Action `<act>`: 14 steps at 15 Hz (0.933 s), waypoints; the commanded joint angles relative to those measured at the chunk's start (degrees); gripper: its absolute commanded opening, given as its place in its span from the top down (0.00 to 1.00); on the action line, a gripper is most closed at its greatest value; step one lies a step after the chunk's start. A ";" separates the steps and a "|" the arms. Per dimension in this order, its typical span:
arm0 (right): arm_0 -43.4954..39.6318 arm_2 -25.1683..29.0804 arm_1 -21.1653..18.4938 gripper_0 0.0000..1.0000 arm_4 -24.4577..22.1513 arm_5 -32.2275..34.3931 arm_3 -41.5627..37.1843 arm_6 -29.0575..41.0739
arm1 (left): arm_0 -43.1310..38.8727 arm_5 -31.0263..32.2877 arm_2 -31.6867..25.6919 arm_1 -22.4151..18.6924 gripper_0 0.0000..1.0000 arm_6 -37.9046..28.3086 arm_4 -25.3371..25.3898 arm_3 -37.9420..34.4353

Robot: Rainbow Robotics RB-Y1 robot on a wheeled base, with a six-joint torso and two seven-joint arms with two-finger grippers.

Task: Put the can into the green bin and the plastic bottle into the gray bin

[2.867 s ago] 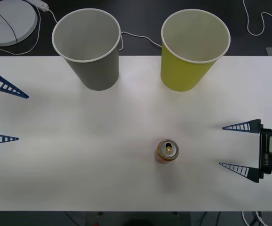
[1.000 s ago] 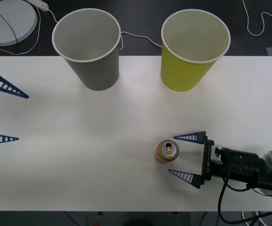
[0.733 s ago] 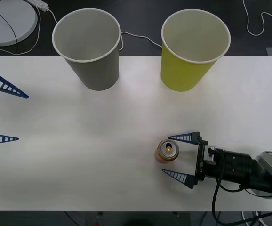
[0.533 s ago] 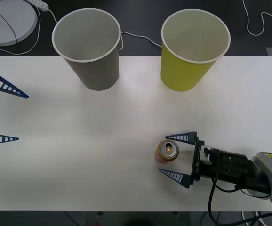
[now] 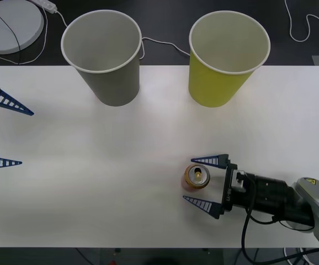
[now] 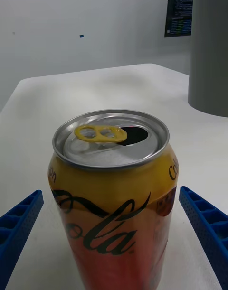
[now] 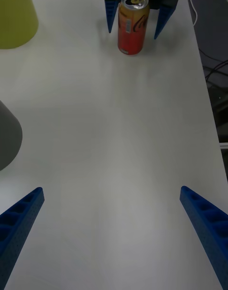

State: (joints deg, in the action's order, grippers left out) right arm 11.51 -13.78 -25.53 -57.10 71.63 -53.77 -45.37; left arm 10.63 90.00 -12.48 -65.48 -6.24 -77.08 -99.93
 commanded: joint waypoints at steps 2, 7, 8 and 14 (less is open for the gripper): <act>0.10 -0.11 0.13 1.00 -0.03 -0.09 -0.02 -0.07 | 0.00 0.00 0.00 0.00 0.00 0.00 0.00 0.00; 0.10 -0.28 0.13 1.00 -0.30 -0.09 -0.54 0.55 | 0.00 0.00 0.00 0.00 0.00 0.00 0.00 0.00; 0.10 -0.28 -0.13 1.00 -0.47 -0.09 -1.16 1.08 | 0.00 0.00 0.00 0.00 0.00 0.00 0.00 0.00; -1.40 2.71 -2.42 1.00 -8.03 -0.09 -9.60 9.60 | 0.00 0.00 0.00 0.00 0.00 0.00 0.00 0.00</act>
State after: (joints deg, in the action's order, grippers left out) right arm 10.71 -12.17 -27.54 -63.11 71.54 -61.19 -37.74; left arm 10.63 90.00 -12.48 -65.48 -6.24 -77.08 -99.93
